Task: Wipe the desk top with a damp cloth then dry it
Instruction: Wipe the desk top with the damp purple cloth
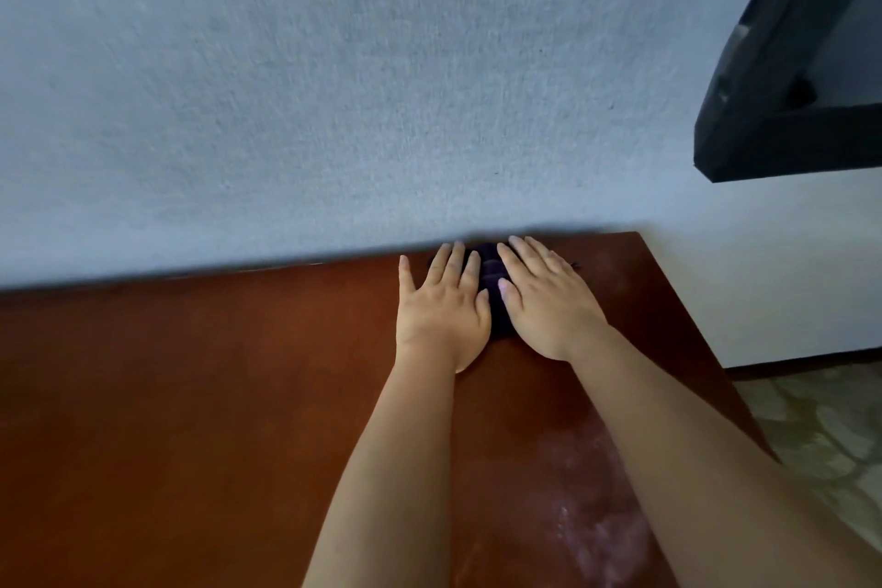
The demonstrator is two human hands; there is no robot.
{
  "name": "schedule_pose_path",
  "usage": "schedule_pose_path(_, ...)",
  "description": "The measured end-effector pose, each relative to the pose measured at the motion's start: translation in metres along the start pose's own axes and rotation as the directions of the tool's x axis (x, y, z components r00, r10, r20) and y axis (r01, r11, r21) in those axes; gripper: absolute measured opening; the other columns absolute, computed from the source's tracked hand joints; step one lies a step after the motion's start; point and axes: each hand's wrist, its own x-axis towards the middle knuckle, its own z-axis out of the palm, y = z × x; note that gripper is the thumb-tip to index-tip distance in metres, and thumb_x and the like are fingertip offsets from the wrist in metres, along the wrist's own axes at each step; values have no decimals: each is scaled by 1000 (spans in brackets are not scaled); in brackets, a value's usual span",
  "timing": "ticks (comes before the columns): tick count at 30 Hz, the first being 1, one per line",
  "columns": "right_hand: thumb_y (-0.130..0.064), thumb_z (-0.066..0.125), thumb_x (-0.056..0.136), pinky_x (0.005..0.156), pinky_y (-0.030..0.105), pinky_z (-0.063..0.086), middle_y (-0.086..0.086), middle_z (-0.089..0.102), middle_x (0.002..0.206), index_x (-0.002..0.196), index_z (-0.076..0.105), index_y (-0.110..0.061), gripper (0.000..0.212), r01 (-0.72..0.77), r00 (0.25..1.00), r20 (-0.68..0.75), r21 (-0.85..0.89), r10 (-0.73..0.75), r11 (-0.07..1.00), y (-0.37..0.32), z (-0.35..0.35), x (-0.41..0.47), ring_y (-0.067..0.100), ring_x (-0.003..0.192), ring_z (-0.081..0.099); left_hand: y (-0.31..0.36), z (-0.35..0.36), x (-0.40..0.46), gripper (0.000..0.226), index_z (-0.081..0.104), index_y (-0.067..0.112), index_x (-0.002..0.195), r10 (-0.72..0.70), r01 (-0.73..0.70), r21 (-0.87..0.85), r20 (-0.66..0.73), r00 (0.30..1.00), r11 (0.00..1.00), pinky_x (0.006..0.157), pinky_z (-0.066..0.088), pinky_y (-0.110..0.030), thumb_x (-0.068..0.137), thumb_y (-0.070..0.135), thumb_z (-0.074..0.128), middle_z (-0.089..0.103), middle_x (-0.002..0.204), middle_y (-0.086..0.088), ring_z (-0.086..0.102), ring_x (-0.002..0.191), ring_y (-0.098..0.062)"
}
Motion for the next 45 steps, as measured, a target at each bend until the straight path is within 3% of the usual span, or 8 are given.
schedule_pose_path(11, -37, 15, 104, 120, 32, 0, 2, 0, 162, 154, 3, -14, 56, 2, 1000, 27, 29, -2, 1000, 12, -5, 7, 13, 148, -4, 12, -3, 11, 56, 1, 19, 155, -64, 64, 12, 9, 998, 998, 118, -7, -54, 103, 38, 12, -3, 163, 0, -8, 149, -13)
schedule_pose_path(19, -38, 15, 104, 120, 33, 0, 3, -2, 162, 154, 2, -14, 57, -53, 998, 18, 41, 52, 998, 11, -1, -55, 14, 148, -5, 35, 3, -38, 56, -2, 18, 155, 8, -9, 21, 38, 999, 1000, 118, -7, -53, 103, 38, 10, -8, 163, 0, -11, 148, -13)
schedule_pose_path(21, -42, 8, 102, 120, 33, 0, 3, 0, 162, 154, 3, -15, 59, -71, 997, 14, 40, 70, 997, 12, 2, -68, 14, 148, -4, 40, 4, -47, 56, -2, 18, 155, 26, -27, 15, 46, 999, 1000, 118, -7, -53, 103, 38, 10, -9, 162, 0, -12, 148, -13)
schedule_pose_path(24, -51, -18, 77, 120, 33, 2, 3, 4, 162, 154, 7, -15, 89, -71, 997, -17, 45, 72, 996, 11, 5, -79, 15, 148, 0, 43, 5, -54, 56, -2, 18, 155, 38, -39, 19, 52, 998, 999, 118, -7, -54, 104, 38, 10, -9, 162, 1, -12, 148, -13)
schedule_pose_path(32, -50, -23, 70, 120, 32, 2, 2, 4, 162, 154, 7, -16, 95, -50, 998, -41, 30, 52, 998, 33, 6, -56, 15, 148, 1, 49, 3, -27, 56, -2, 19, 155, 53, -55, 34, 44, 998, 998, 117, -9, -53, 103, 38, 10, -9, 162, 1, -12, 148, -12)
schedule_pose_path(34, -51, -19, 77, 120, 32, 2, 1, 3, 162, 154, 5, -17, 88, -47, 998, -35, 32, 48, 998, 44, 2, -42, 14, 148, -1, 54, 2, -10, 56, -2, 19, 155, 52, -53, 29, 39, 998, 998, 117, -9, -54, 103, 38, 10, -9, 162, 1, -12, 148, -13)
schedule_pose_path(37, -42, 8, 102, 120, 32, 0, 0, 0, 162, 154, 3, -18, 58, -56, 998, -19, 16, 56, 998, 60, -2, -23, 13, 148, -3, 61, 0, 15, 56, -1, 19, 155, 53, -54, 25, 36, 998, 998, 117, -8, -55, 103, 38, 11, -7, 163, 1, -12, 148, -13)
schedule_pose_path(45, -37, 17, 104, 120, 33, 0, 1, 2, 162, 154, 6, -18, 55, -84, 996, -25, 36, 85, 996, 85, -8, 5, 12, 148, -2, 73, -4, 52, 56, 2, 19, 155, 54, -54, 24, 6, 999, 998, 118, -7, -54, 103, 37, 13, -2, 163, 0, -6, 149, -13)
